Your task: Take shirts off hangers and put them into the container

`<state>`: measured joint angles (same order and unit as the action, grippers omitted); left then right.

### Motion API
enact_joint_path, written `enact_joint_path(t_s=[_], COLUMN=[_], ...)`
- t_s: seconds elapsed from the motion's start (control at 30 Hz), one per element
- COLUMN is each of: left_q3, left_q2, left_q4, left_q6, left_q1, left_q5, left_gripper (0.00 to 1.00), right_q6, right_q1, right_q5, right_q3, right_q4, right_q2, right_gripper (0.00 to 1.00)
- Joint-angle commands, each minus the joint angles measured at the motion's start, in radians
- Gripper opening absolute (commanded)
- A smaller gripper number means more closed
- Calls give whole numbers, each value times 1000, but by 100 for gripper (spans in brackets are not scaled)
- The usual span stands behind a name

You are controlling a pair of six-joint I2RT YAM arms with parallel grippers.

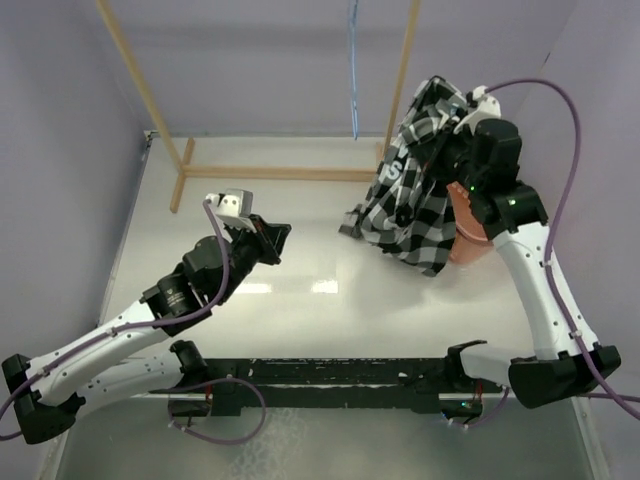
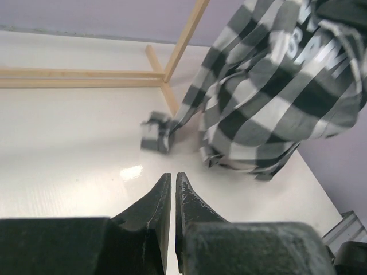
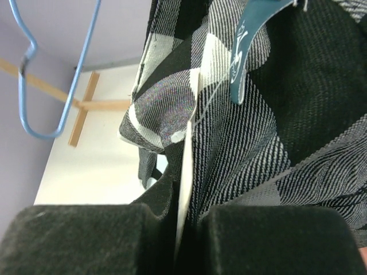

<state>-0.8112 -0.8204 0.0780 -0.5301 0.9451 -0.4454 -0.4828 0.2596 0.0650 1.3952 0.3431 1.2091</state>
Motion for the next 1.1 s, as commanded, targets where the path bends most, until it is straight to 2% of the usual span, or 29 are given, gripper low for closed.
enact_joint_path(t_s=[0.0,0.23,0.53,0.6,0.7,0.8,0.93,1.07], left_q3=[-35,-23,-31,-28,-34,-46,-40,-36], left_q2=[28,64,81,84,86,89,96,88], left_q4=[86,112,139,142,154,175,170,176], left_q6=[52,48,61,63,73,81,88,86], left_q1=[4,4,4,4,4,4,4,4], left_q5=[-17,-20,-19,-21,-22,-21,-16,-5], left_gripper=[10,10,11,11,11,11,11,11], right_q6=[51,27,127,149,210,313,351,343], right_q1=[-67,-122,-153,-159,-163,-165,-189,-202], right_q5=[-26,-88,-257,-288,-379,-539,-568,-575], right_q3=[224,544,1109,1184,1155,1030,924,730], right_q4=[120,157,308,307,248,166,179,93], right_q2=[39,135,398,418,385,342,330,236], right_gripper=[0,0,0,0,0,0,0,0])
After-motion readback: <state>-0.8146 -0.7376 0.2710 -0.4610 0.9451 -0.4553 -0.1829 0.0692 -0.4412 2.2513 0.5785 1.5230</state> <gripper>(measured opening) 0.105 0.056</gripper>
